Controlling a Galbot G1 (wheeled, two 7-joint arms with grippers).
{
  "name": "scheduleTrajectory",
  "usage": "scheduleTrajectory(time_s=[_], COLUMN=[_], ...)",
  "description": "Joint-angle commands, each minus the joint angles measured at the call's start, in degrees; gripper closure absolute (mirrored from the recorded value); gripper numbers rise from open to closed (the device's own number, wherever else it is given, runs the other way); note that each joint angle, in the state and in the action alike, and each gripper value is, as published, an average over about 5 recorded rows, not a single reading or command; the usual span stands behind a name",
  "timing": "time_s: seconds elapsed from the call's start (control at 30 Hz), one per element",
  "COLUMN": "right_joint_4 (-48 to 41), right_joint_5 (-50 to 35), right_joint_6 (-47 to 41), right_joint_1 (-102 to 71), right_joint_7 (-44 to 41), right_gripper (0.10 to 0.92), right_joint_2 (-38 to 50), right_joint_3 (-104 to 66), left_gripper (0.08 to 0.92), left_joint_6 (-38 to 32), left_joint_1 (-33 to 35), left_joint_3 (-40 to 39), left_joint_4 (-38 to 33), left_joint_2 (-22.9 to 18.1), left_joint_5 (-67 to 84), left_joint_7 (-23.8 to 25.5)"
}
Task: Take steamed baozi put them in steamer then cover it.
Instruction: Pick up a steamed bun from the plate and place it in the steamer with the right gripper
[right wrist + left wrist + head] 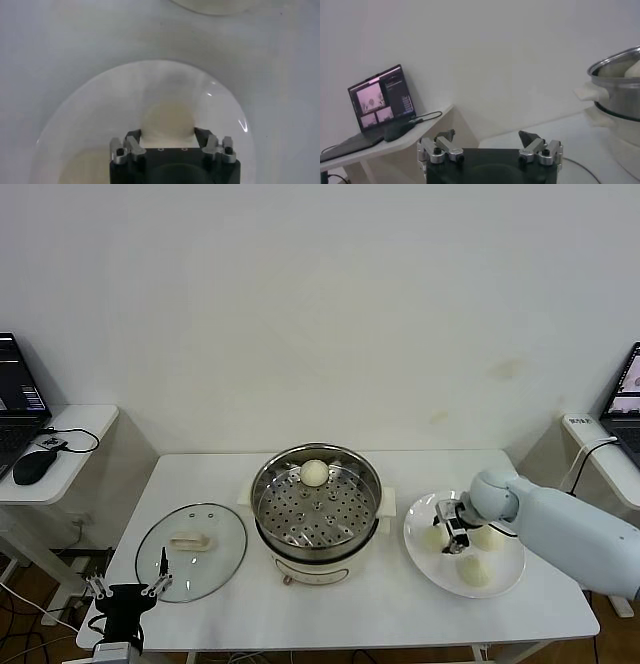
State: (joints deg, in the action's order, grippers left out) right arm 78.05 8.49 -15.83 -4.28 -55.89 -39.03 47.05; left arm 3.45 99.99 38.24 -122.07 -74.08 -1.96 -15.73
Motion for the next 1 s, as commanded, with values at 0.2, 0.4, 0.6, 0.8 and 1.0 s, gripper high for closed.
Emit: scheduleTrajectory(time_s=[0.2,0.4,0.6,0.8,1.0], right_joint_4=[9.1,14.8,16.1,13.2,7.0], right_joint_5=[-11.1,-20.6,-28.9,-36.0,-39.4], right_joint_6=[-1.7,-4.6,-8.9,-14.6,-19.0], right_joint_1=[17.1,35.1,46.7,44.1,38.0], right_joint_7=[-3.6,-2.9,0.3,5.7,9.6], right_gripper=[0.408,0.405,0.398,0.392,0.389], right_joint_2=[9.1,9.4,0.2,-13.0,-25.6], right_joint_3=[4.8,15.6,23.4,23.9,22.8], left_gripper=[0.177,0.177,0.177,0.177,0.177], left_joint_6=[0.1,0.1,0.3,0.3,0.3], left_joint_1=[-0.4,-0.8,-1.1,-1.1,-1.3], left_joint_3=[-0.1,-0.5,-0.7,-0.3,0.3], left_joint_4=[-0.2,-0.6,-1.2,-1.0,-0.4], left_joint_2=[0.2,0.5,0.7,1.1,0.9], left_joint_5=[0.0,0.0,0.1,0.4,0.6], left_joint_7=[0.0,0.1,0.1,0.1,0.1])
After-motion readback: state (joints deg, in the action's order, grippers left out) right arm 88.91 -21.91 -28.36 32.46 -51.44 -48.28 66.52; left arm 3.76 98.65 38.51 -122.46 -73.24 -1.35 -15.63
